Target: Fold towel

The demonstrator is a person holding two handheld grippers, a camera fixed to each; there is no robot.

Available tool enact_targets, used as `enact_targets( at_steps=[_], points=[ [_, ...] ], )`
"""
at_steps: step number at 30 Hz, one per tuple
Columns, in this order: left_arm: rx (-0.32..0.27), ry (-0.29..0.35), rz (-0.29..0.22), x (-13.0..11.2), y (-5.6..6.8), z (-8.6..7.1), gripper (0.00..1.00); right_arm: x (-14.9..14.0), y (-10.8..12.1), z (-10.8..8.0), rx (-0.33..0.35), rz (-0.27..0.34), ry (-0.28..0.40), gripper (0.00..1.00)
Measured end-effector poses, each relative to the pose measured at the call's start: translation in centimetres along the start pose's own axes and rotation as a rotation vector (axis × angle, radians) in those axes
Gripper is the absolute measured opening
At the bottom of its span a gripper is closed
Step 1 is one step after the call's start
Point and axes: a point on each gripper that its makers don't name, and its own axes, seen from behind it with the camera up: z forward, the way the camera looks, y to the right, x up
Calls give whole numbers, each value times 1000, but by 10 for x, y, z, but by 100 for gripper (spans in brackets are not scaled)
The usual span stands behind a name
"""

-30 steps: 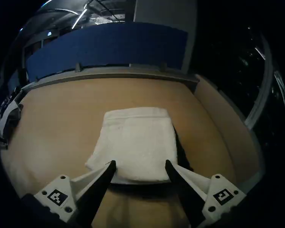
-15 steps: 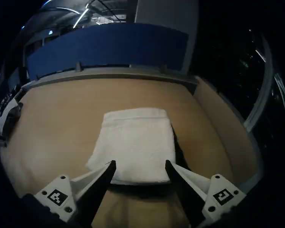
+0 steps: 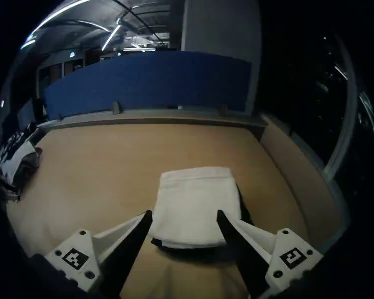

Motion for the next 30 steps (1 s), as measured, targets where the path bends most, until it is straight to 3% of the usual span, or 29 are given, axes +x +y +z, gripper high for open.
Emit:
enact_targets(
  at_steps=[6, 15, 24, 30],
  points=[
    [-3, 31, -5, 6, -3, -1, 94, 5, -22, -7, 35, 11, 19, 100],
    [-16, 112, -26, 21, -7, -2, 94, 24, -68, -21, 90, 25, 117, 100],
    [-20, 217, -58, 40, -17, -7, 94, 38, -101, -36, 48, -18, 233, 100],
    [-13, 330, -96, 60, -27, -20, 94, 53, -122, -49, 62, 11, 326, 100]
  ],
)
